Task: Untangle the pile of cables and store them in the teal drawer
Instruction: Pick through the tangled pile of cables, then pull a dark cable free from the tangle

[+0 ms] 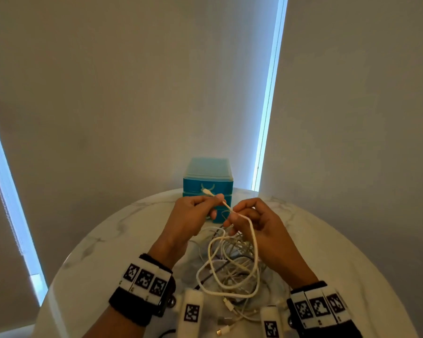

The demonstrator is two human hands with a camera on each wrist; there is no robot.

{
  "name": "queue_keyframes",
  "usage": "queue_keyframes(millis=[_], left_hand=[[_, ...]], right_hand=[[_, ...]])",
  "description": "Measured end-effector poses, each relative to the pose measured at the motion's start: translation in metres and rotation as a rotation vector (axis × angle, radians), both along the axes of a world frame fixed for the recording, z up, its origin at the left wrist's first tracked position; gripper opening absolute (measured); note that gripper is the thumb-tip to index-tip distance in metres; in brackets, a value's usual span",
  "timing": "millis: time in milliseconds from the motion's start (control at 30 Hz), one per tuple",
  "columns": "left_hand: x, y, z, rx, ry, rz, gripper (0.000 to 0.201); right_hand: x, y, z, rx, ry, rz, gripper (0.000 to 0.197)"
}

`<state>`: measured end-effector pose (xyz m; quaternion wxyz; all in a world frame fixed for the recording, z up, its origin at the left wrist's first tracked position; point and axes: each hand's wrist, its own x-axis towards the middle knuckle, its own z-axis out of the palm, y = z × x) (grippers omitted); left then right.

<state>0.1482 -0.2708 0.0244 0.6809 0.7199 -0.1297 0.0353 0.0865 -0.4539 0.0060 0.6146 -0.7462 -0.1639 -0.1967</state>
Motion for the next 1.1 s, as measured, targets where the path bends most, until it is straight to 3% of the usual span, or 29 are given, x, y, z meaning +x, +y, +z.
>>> queue_keyframes(millis=[100, 167, 200, 233, 300, 333, 367, 433, 500, 567, 800, 933, 1100], left_hand=[[0.002, 0.004, 0.013, -0.016, 0.168, -0.142, 0.031], [0.012, 0.021, 0.03, -0.026, 0.151, -0.245, 0.024], [0.019, 0.037, 0.04, -0.093, 0.097, -0.175, 0.022], [0.028, 0.055, 0.053, -0.169, 0.037, 0.019, 0.023], [0.05, 0.101, 0.073, -0.182, -0.11, 0.656, 0.032], [0.055, 0.122, 0.077, -0.151, -0.13, 0.865, 0.042], [0.058, 0.135, 0.079, -0.12, -0.094, 0.898, 0.055], [0.062, 0.143, 0.077, 0.01, -0.002, 0.7, 0.077], [0.056, 0.134, 0.067, 0.19, 0.048, 0.48, 0.059], [0.049, 0.121, 0.055, 0.224, 0.1, 0.395, 0.056], [0.02, 0.059, 0.037, -0.155, 0.198, -0.052, 0.069], [0.001, 0.027, 0.026, -0.117, 0.233, -0.262, 0.096], [-0.009, 0.012, 0.013, -0.139, 0.271, -0.464, 0.11]], right_hand=[[-0.002, -0.011, -0.001, -0.053, 0.142, 0.046, 0.034], [-0.004, -0.018, 0.0, -0.035, 0.155, -0.005, 0.029], [-0.004, -0.02, -0.001, 0.008, 0.139, -0.048, 0.026], [-0.003, -0.022, -0.001, 0.062, 0.12, -0.098, 0.022], [0.001, -0.024, -0.002, 0.159, 0.1, -0.185, 0.018], [0.002, -0.024, -0.002, 0.184, 0.113, -0.202, 0.018], [0.002, -0.024, -0.003, 0.189, 0.129, -0.198, 0.017], [0.003, -0.02, -0.004, 0.133, 0.149, -0.165, 0.014], [0.003, -0.015, -0.007, 0.009, 0.15, -0.152, 0.011], [0.003, -0.011, -0.009, -0.126, 0.118, -0.154, 0.009], [-0.004, 0.005, -0.006, -0.277, 0.013, -0.128, 0.008], [-0.004, 0.018, -0.008, -0.26, -0.048, -0.164, 0.017], [-0.006, 0.031, -0.008, -0.273, -0.078, -0.168, 0.031]])
